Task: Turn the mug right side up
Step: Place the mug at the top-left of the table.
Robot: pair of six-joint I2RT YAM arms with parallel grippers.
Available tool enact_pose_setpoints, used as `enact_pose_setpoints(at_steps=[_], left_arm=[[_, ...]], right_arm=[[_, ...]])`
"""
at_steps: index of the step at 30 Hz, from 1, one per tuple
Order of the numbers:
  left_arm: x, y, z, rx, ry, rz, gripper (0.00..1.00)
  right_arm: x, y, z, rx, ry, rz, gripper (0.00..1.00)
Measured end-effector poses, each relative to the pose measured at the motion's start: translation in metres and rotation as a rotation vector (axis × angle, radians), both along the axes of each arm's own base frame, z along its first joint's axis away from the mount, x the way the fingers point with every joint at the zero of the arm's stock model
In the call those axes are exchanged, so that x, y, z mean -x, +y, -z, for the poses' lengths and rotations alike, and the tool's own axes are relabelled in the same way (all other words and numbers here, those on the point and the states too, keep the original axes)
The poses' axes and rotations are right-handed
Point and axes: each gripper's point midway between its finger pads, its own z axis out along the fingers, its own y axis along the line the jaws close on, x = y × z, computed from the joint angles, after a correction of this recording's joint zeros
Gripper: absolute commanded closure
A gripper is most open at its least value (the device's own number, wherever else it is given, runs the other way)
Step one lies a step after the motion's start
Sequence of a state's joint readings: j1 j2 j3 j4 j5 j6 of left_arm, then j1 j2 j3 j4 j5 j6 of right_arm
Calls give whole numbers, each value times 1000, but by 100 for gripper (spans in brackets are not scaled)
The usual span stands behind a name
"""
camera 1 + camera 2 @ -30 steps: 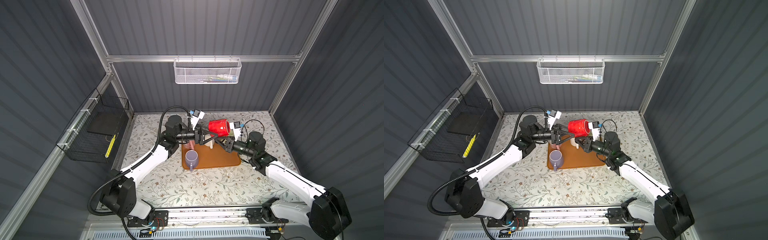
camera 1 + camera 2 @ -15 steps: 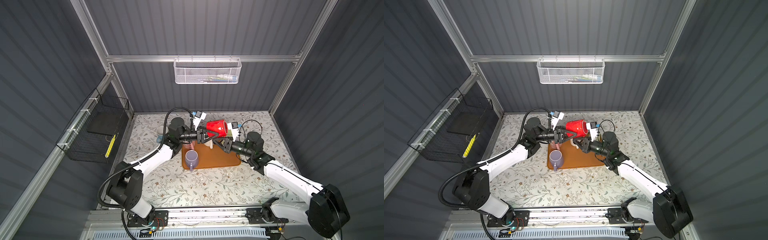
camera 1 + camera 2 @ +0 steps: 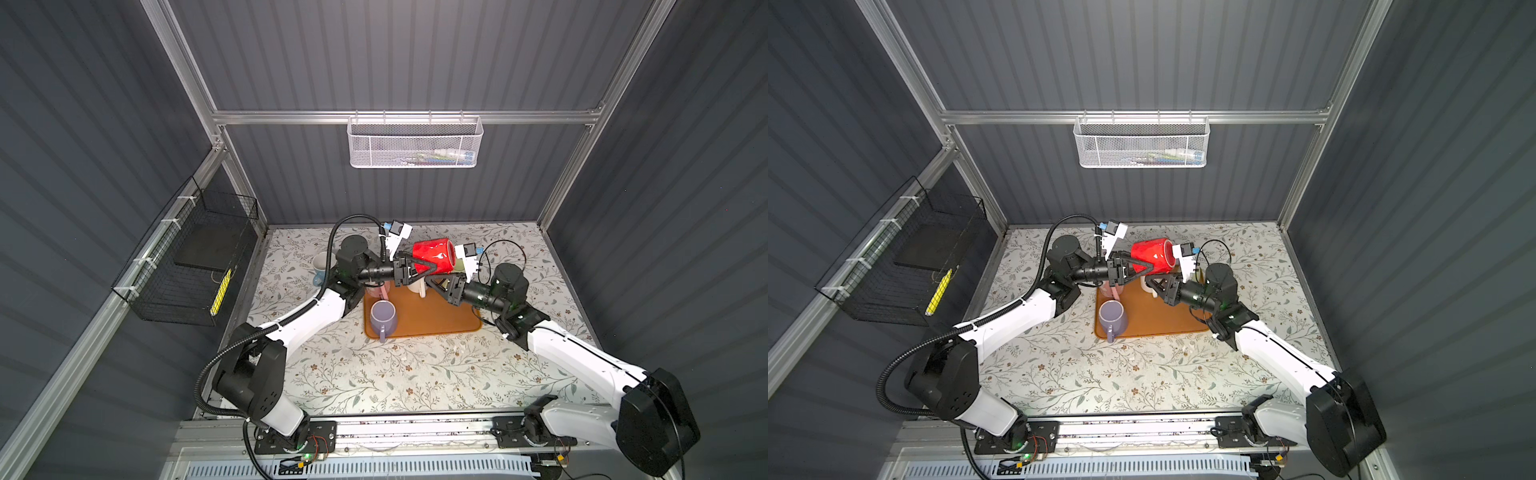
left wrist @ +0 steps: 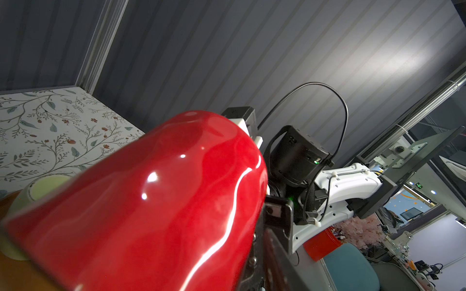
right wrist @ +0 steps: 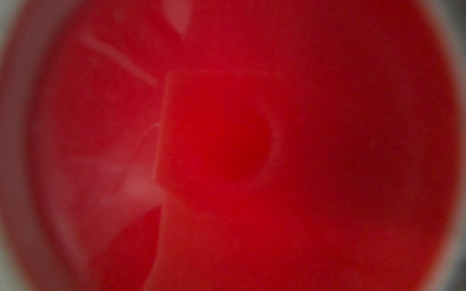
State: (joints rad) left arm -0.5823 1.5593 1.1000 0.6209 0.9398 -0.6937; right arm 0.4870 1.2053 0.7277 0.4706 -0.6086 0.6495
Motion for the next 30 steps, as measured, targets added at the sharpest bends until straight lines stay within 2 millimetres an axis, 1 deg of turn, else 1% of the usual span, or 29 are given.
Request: enact_pose_setpoints(at_steps=[4, 7, 12, 14, 16, 20, 25, 26, 28, 30], left_arm=[[3, 2, -4, 0, -16, -1, 61], [3, 3, -5, -4, -30, -6, 66], [4, 5, -8, 5, -71, -5, 84], [9, 7, -12, 17, -104, 30, 91], [13, 9, -18, 35, -134, 49, 92], [13, 10, -24, 61, -150, 51, 100], [9, 11, -22, 74, -146, 46, 100], [8, 11, -21, 74, -142, 46, 100], [8, 11, -22, 74, -142, 45, 100], [8, 11, -21, 72, -141, 42, 100]], right_arm=[[2, -2, -6, -8, -13, 5, 100], [3, -2, -9, -14, -19, 6, 100], [7, -1, -12, -35, -1, -16, 100], [12, 0, -16, -64, 17, -51, 100], [15, 1, -22, -82, 10, -73, 100], [14, 5, -26, -108, 1, -97, 100], [10, 8, -23, -123, 12, -109, 100], [10, 8, -22, -123, 16, -110, 97], [10, 8, -22, -123, 17, -110, 86], [10, 8, -22, -121, 11, -109, 77]])
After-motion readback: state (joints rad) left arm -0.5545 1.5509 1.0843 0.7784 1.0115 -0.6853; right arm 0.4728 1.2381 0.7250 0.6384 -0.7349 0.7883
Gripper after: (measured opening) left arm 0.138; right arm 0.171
